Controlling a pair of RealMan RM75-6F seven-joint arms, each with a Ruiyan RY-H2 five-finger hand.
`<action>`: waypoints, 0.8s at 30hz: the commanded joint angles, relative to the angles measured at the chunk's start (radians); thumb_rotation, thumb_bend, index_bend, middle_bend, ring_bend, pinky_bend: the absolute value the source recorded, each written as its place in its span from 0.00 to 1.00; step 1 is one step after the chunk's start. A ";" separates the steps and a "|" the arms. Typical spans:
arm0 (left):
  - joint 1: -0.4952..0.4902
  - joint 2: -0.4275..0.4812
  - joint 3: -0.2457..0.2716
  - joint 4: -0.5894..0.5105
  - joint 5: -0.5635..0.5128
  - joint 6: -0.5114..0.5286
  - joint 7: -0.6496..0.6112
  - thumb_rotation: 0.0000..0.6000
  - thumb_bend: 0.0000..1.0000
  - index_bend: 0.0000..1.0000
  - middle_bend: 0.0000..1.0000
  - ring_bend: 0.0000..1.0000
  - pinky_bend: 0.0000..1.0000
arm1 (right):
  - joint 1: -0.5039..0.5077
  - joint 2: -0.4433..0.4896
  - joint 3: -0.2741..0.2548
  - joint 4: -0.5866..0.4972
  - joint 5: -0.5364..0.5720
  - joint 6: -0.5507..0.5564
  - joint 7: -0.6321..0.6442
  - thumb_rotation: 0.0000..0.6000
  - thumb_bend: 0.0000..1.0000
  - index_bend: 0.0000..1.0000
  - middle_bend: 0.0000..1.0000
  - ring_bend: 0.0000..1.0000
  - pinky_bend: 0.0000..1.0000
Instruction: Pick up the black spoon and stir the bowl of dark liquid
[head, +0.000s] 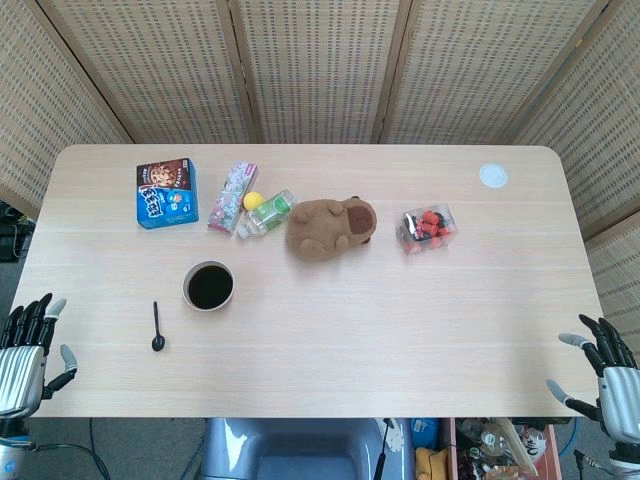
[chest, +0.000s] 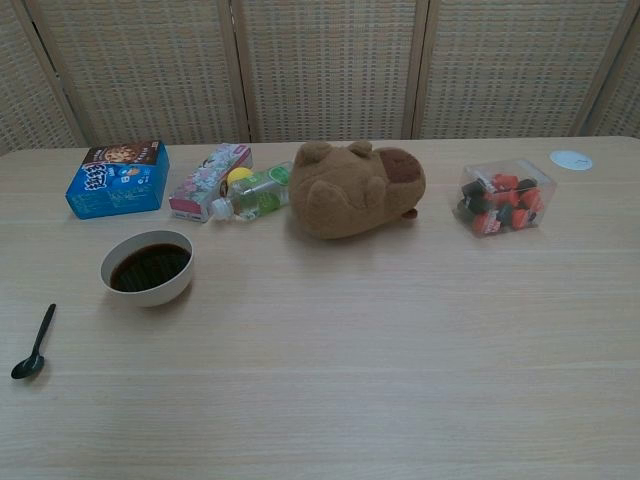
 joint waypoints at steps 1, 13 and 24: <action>-0.002 -0.001 0.000 0.001 -0.001 -0.006 0.001 0.50 0.71 0.03 0.00 0.00 0.00 | 0.000 -0.001 0.000 0.000 0.001 -0.001 0.000 1.00 0.30 0.35 0.21 0.10 0.21; -0.042 0.001 -0.002 0.009 -0.005 -0.077 0.057 0.93 0.71 0.03 0.00 0.00 0.00 | -0.003 -0.002 0.000 0.007 0.005 -0.002 0.007 1.00 0.30 0.35 0.21 0.10 0.21; -0.136 0.014 0.017 0.022 -0.032 -0.272 0.170 0.78 1.00 0.24 0.00 0.00 0.00 | -0.012 0.000 -0.003 0.012 0.008 0.004 0.022 1.00 0.30 0.35 0.21 0.10 0.22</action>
